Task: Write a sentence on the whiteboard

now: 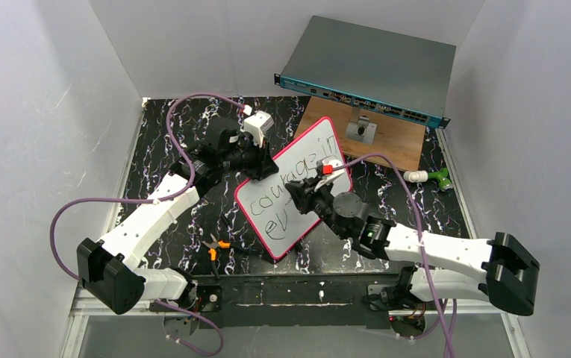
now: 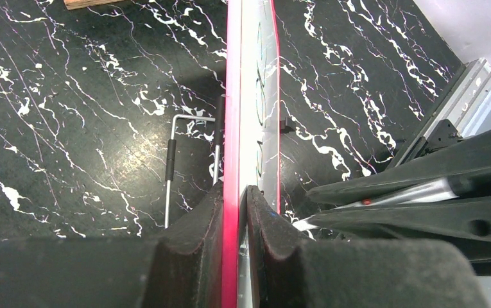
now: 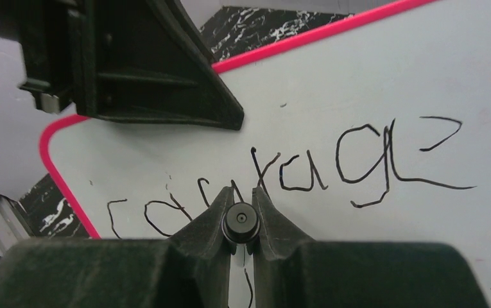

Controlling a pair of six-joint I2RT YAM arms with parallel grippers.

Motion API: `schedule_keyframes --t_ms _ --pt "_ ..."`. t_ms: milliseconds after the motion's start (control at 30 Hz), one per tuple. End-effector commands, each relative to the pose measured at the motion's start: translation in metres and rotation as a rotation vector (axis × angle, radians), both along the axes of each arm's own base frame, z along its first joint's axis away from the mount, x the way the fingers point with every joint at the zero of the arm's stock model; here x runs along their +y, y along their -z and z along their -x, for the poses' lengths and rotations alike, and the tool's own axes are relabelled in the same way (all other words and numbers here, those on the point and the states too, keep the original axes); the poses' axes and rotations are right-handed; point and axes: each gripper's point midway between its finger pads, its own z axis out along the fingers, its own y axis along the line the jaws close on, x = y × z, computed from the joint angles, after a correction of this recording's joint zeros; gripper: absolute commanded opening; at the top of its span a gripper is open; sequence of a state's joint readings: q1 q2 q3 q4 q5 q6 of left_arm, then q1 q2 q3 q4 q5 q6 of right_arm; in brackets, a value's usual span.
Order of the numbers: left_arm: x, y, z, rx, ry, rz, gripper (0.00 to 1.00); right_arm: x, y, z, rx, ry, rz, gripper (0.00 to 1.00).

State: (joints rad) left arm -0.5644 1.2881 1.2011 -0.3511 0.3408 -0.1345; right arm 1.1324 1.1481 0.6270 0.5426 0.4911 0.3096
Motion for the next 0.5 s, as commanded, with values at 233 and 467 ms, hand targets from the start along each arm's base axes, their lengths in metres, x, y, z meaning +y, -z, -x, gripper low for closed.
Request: schedule_keyframes --t_ms 233,467 --pt "0.009 -0.01 -0.003 -0.062 -0.012 -0.031 0.0 -0.038 -0.014 0.005 0.023 0.081 -0.08 0.01" --pt "0.009 -0.009 -0.002 -0.059 -0.011 -0.033 0.0 -0.039 0.005 0.007 0.063 0.084 -0.076 0.01"
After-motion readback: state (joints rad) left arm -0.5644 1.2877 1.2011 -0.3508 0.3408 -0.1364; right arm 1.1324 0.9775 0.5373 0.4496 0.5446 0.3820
